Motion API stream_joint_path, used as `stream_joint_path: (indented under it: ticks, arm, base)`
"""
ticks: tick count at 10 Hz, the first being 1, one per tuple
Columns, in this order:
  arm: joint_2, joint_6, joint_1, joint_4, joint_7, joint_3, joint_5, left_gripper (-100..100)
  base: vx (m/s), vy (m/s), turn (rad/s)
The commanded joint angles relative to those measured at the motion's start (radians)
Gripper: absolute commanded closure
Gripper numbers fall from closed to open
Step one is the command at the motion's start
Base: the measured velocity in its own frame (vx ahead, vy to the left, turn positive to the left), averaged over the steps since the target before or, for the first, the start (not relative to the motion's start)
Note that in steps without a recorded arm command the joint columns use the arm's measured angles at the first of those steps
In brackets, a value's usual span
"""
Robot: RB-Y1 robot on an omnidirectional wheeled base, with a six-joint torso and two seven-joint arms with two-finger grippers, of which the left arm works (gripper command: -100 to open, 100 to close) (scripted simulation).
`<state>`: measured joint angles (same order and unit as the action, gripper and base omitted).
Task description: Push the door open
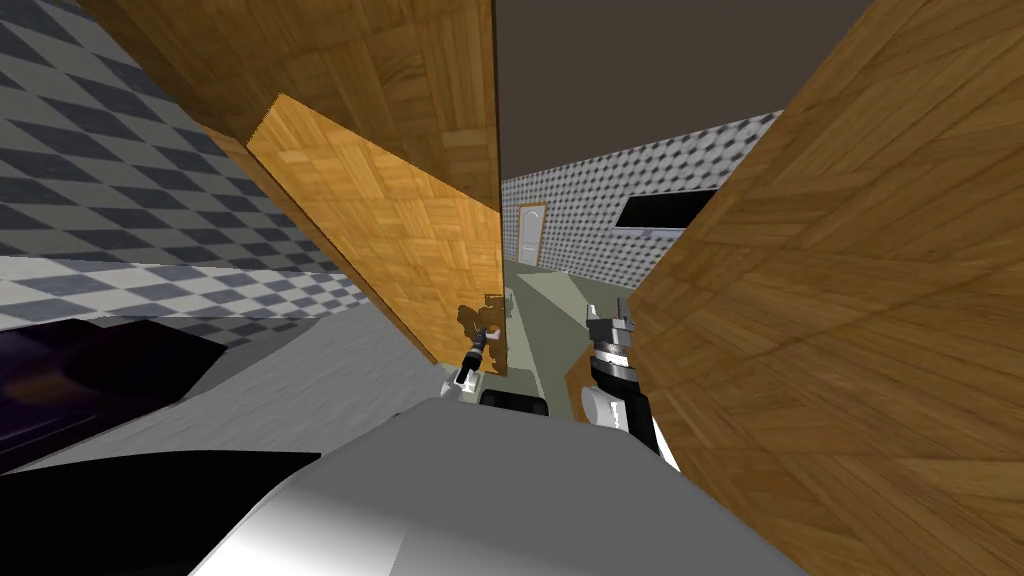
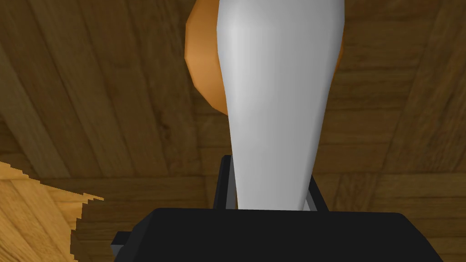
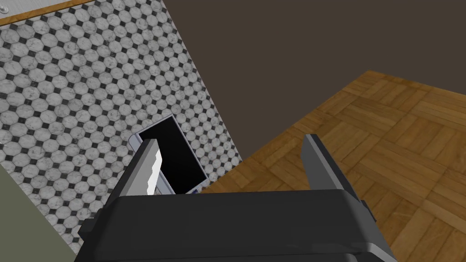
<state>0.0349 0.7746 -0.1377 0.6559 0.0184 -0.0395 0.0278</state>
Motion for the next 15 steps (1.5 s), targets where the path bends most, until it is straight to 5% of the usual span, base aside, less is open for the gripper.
stream_joint_path:
  ticks: [1,5,7,11,15]
  arm:
    - [-0.011,0.004,-0.004,0.004,-0.008,-0.018,-0.003,100]
    - [-0.038,0.003,-0.002,0.007,-0.02,-0.048,-0.009,100]
    - [-0.004,-0.002,0.006,0.019,-0.032,-0.068,-0.019,100]
    - [0.005,0.0,0.007,0.021,-0.054,-0.091,-0.031,100]
    - [-0.041,0.003,0.007,0.024,-0.092,-0.131,-0.051,100]
  base:
    - [0.187,-0.135,0.121]
    - [0.167,-0.093,0.089]
    - [0.091,-0.022,0.038]
    - [0.179,-0.028,0.05]
    - [0.215,-0.052,0.084]
